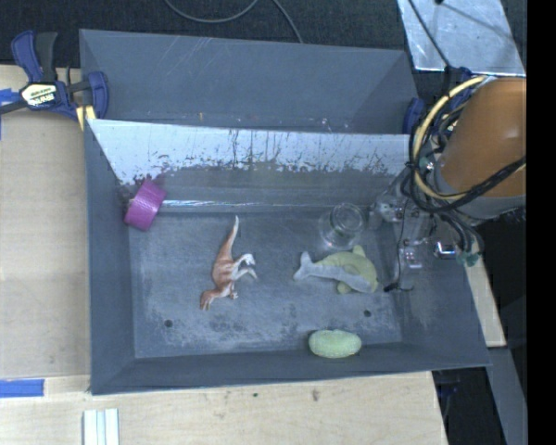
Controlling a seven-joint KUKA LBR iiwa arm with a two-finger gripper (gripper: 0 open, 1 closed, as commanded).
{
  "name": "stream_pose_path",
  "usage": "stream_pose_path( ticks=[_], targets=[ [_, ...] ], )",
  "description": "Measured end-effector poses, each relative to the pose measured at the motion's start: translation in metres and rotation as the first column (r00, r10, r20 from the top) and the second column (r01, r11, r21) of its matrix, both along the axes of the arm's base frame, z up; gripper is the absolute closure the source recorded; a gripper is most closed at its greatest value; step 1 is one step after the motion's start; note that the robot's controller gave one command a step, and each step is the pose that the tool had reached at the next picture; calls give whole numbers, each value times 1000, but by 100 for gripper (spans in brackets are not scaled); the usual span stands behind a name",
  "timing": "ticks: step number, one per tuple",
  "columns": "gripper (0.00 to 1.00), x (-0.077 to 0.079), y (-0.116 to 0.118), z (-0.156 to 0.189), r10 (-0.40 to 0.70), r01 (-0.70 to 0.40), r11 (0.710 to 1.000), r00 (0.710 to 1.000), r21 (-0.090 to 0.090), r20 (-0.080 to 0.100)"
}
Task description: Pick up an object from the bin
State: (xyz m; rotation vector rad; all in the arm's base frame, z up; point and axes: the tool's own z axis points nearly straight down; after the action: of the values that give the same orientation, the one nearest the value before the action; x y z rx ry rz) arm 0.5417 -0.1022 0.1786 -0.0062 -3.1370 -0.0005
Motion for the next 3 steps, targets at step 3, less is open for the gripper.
stream_pose_path(
  ticks=[3],
  targets=[
    [0, 6, 8, -70, 120, -120, 993, 993, -1, 12]
  ],
)
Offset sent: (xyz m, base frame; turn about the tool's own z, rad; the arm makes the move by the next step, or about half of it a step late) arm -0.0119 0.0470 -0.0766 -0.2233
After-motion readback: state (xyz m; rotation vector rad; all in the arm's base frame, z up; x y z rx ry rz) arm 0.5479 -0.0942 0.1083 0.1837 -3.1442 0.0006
